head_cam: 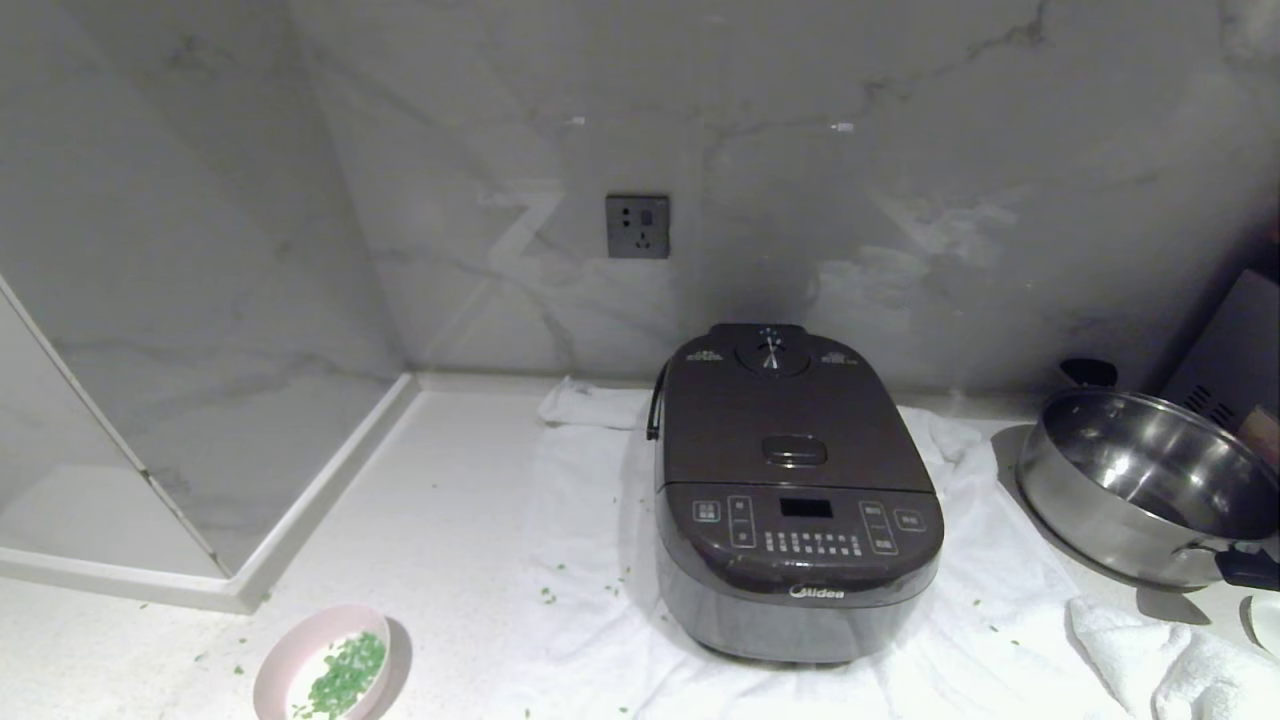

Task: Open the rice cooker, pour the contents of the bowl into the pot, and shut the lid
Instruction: Open the rice cooker

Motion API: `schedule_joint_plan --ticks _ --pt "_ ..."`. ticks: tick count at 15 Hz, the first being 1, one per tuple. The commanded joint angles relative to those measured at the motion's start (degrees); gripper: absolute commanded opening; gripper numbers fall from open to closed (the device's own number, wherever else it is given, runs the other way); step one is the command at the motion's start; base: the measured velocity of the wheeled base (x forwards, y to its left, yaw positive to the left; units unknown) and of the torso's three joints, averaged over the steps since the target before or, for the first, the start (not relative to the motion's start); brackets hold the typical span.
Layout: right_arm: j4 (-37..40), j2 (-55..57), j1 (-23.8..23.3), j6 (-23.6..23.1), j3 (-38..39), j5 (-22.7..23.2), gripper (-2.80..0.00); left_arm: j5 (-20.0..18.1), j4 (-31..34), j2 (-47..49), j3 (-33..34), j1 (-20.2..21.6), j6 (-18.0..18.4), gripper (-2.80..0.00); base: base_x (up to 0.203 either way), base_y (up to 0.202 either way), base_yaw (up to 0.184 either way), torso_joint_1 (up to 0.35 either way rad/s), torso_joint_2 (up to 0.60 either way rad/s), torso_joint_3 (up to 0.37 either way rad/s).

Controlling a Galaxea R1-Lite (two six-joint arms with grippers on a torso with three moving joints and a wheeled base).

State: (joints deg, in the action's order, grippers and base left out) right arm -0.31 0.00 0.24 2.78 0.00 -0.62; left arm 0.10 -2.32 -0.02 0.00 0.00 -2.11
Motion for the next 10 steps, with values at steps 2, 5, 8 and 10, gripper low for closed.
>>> schedule_joint_plan --ticks 2,5,8,10 --pt "-0.04 0.09 0.02 0.03 0.09 0.01 -2.80 -0.01 -0.06 0.02 0.88 0.00 0.00 -2.80 0.000 0.000 0.000 0.000 0.00 0.000" --pt "-0.04 0.09 0.02 0.03 0.09 0.01 -2.80 0.07 -0.06 0.02 0.88 0.00 0.00 -2.80 0.000 0.000 0.000 0.000 0.00 0.000" --pt "-0.04 0.09 0.02 0.03 0.09 0.01 -2.80 0.08 -0.03 0.02 0.88 0.00 0.00 -2.80 0.000 0.000 0.000 0.000 0.00 0.000" --pt "-0.04 0.09 0.02 0.03 0.09 0.01 -2.80 0.05 -0.06 0.02 0.88 0.00 0.00 -2.80 0.000 0.000 0.000 0.000 0.00 0.000"
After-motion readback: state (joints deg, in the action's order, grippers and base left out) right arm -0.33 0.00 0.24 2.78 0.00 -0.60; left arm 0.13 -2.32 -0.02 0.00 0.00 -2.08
